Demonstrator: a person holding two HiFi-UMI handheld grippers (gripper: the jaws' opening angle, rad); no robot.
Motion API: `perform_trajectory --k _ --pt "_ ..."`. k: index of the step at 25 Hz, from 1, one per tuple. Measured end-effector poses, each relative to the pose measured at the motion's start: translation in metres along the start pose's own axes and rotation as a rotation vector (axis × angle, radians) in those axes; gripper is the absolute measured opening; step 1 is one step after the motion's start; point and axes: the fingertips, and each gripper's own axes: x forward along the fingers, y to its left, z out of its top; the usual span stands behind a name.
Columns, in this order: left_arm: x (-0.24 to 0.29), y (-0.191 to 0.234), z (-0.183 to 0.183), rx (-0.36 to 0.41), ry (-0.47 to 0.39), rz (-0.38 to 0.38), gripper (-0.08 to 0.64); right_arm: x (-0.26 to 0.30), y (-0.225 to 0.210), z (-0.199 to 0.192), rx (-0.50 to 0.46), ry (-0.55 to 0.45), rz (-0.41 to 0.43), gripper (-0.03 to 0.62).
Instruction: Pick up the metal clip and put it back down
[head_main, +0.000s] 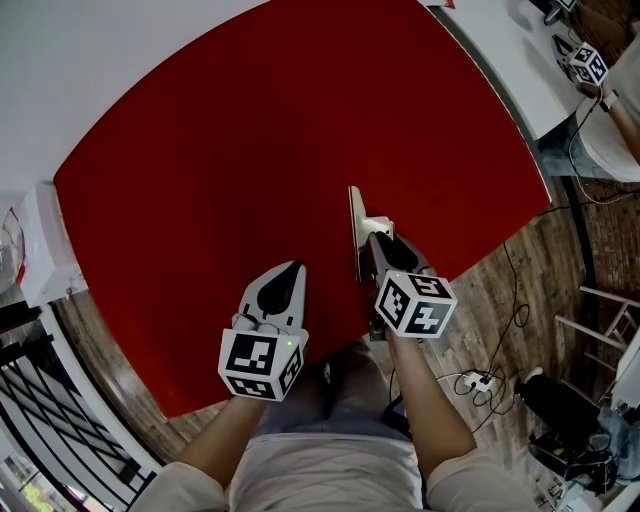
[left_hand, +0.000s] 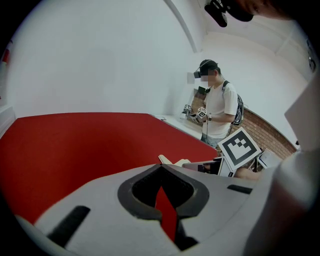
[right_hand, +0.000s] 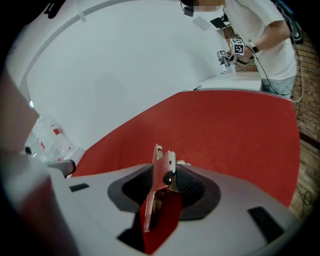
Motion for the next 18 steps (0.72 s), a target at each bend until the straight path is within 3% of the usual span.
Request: perform_trajectory --k 18 --pt "0.003 -0.010 0.006 -0.006 -0.006 -0.010 0.005 -0.015 -0.020 0.006 -0.049 -0.016 -0.051 0.138"
